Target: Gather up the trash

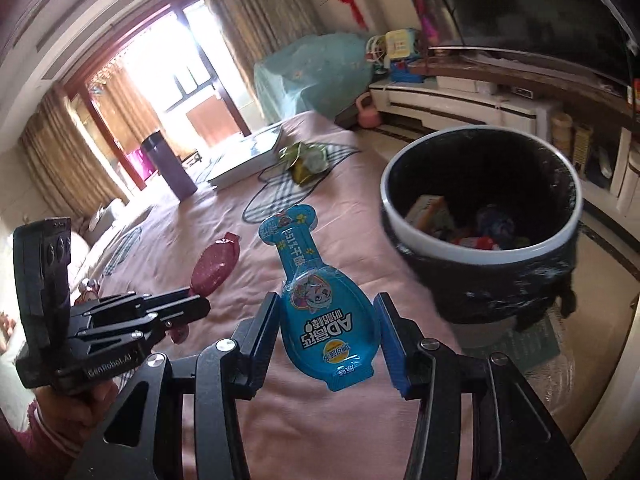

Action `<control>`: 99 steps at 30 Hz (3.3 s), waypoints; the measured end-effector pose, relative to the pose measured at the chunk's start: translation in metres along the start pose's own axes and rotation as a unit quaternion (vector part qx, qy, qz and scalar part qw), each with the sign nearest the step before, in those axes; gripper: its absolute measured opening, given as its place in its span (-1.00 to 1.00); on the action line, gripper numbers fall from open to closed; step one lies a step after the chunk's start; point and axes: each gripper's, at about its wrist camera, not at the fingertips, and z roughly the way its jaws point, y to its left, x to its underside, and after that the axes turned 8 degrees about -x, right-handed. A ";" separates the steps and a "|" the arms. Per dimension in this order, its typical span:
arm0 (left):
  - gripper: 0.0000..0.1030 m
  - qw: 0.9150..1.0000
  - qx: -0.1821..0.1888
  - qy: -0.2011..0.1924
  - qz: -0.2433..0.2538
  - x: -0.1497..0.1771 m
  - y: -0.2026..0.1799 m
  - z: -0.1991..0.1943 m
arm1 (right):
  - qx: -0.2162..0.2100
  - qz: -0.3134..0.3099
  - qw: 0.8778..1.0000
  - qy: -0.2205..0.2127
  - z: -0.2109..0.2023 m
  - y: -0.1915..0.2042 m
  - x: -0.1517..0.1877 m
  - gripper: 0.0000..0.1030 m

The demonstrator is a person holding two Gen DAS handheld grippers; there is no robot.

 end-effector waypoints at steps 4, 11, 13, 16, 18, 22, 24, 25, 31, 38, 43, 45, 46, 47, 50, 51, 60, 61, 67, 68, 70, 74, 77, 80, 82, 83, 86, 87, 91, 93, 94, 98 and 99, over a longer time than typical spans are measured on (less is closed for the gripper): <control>-0.63 1.000 0.006 0.000 0.007 -0.007 -0.012 0.004 | 0.009 0.005 1.000 -0.012 -0.011 -0.009 -0.003 -0.05; -0.63 1.000 0.011 -0.004 0.022 -0.020 -0.031 0.006 | 0.021 0.022 0.999 -0.031 -0.024 -0.028 -0.008 -0.05; -0.63 1.000 0.011 -0.006 0.025 -0.023 -0.035 0.006 | 0.025 0.025 0.999 -0.035 -0.027 -0.033 -0.011 -0.05; -0.63 0.999 0.013 -0.009 0.030 -0.029 -0.041 0.007 | 0.031 0.027 0.998 -0.042 -0.031 -0.038 -0.015 -0.05; -0.63 0.999 0.014 -0.010 0.033 -0.032 -0.045 0.008 | 0.034 0.028 0.998 -0.046 -0.033 -0.041 -0.018 -0.05; -0.63 0.999 0.016 -0.011 0.040 -0.040 -0.055 0.012 | 0.042 0.029 0.997 -0.053 -0.036 -0.048 -0.026 -0.05; -0.63 0.999 0.018 -0.011 0.045 -0.044 -0.060 0.014 | 0.047 0.030 0.997 -0.055 -0.036 -0.053 -0.031 -0.05; -0.63 0.999 0.018 -0.011 0.046 -0.045 -0.062 0.015 | 0.048 0.031 0.997 -0.056 -0.036 -0.056 -0.034 -0.05; -0.63 0.998 0.023 -0.013 0.054 -0.064 -0.073 0.024 | 0.063 0.037 0.996 -0.055 -0.033 -0.072 -0.047 -0.05; -0.63 0.998 0.030 -0.006 0.062 -0.087 -0.084 0.040 | 0.074 0.043 0.995 -0.048 -0.028 -0.089 -0.059 -0.05; -0.63 0.997 0.030 -0.004 0.071 -0.096 -0.094 0.048 | 0.079 0.056 0.994 -0.042 -0.023 -0.103 -0.068 -0.05; -0.63 0.997 0.029 -0.002 0.075 -0.098 -0.098 0.052 | 0.079 0.060 0.994 -0.041 -0.022 -0.108 -0.071 -0.05; -0.63 0.997 0.030 0.000 0.076 -0.099 -0.100 0.053 | 0.079 0.061 0.994 -0.040 -0.021 -0.109 -0.072 -0.05; -0.63 0.997 0.030 0.001 0.077 -0.100 -0.101 0.055 | 0.079 0.061 0.994 -0.039 -0.020 -0.111 -0.072 -0.05; -0.63 0.996 0.030 0.004 0.080 -0.103 -0.107 0.059 | 0.081 0.063 0.994 -0.033 -0.015 -0.115 -0.075 -0.05; -0.63 0.996 0.030 0.004 0.081 -0.104 -0.109 0.060 | 0.082 0.064 0.994 -0.031 -0.014 -0.116 -0.075 -0.05; -0.63 0.996 0.028 0.014 0.081 -0.110 -0.115 0.071 | 0.084 0.073 0.994 -0.026 -0.008 -0.127 -0.081 -0.05; -0.63 0.996 0.028 0.015 0.080 -0.111 -0.115 0.072 | 0.084 0.074 0.993 -0.026 -0.007 -0.128 -0.082 -0.05; -0.63 0.996 0.029 0.018 0.080 -0.117 -0.116 0.077 | 0.086 0.079 0.993 -0.023 -0.005 -0.132 -0.084 -0.05; -0.63 0.996 0.029 0.018 0.080 -0.118 -0.117 0.077 | 0.086 0.079 0.993 -0.023 -0.005 -0.133 -0.084 -0.05; -0.63 0.996 0.029 0.019 0.081 -0.119 -0.117 0.078 | 0.086 0.080 0.993 -0.023 -0.004 -0.134 -0.085 -0.05; -0.62 0.996 0.027 0.023 0.080 -0.122 -0.118 0.083 | 0.085 0.086 0.992 -0.022 -0.002 -0.137 -0.086 -0.04; -0.62 0.996 0.029 0.028 0.077 -0.123 -0.118 0.088 | 0.086 0.088 0.992 -0.023 -0.002 -0.138 -0.088 -0.04; -0.62 0.996 0.026 0.027 0.081 -0.124 -0.120 0.090 | 0.087 0.089 0.992 -0.024 -0.002 -0.139 -0.090 -0.04; -0.62 0.996 0.027 0.028 0.081 -0.124 -0.120 0.091 | 0.086 0.088 0.992 -0.022 -0.001 -0.139 -0.092 -0.04; -0.62 0.996 0.026 0.028 0.081 -0.125 -0.121 0.092 | 0.086 0.087 0.992 -0.020 0.000 -0.139 -0.093 -0.03; -0.27 0.996 0.028 0.036 0.075 -0.125 -0.119 0.094 | 0.084 0.089 0.992 -0.017 0.002 -0.140 -0.094 0.00; 0.06 0.996 0.027 0.034 0.072 -0.124 -0.117 0.092 | 0.082 0.089 0.992 -0.019 0.001 -0.139 -0.093 0.00; 0.28 0.998 0.025 0.017 0.057 -0.118 -0.106 0.078 | 0.083 0.089 0.992 -0.034 -0.007 -0.136 -0.092 0.23; 0.32 0.998 0.021 0.009 0.050 -0.114 -0.099 0.069 | 0.082 0.091 0.991 -0.045 -0.014 -0.132 -0.091 0.24; 0.39 0.999 0.018 0.005 0.045 -0.111 -0.095 0.064 | 0.080 0.092 0.991 -0.049 -0.017 -0.129 -0.090 0.31; 0.44 1.000 0.023 -0.008 0.012 -0.095 -0.074 0.044 | 0.072 0.087 0.991 -0.075 -0.031 -0.111 -0.081 0.69; 0.45 1.000 0.026 -0.012 0.002 -0.090 -0.069 0.038 | 0.069 0.087 0.991 -0.080 -0.035 -0.106 -0.077 0.72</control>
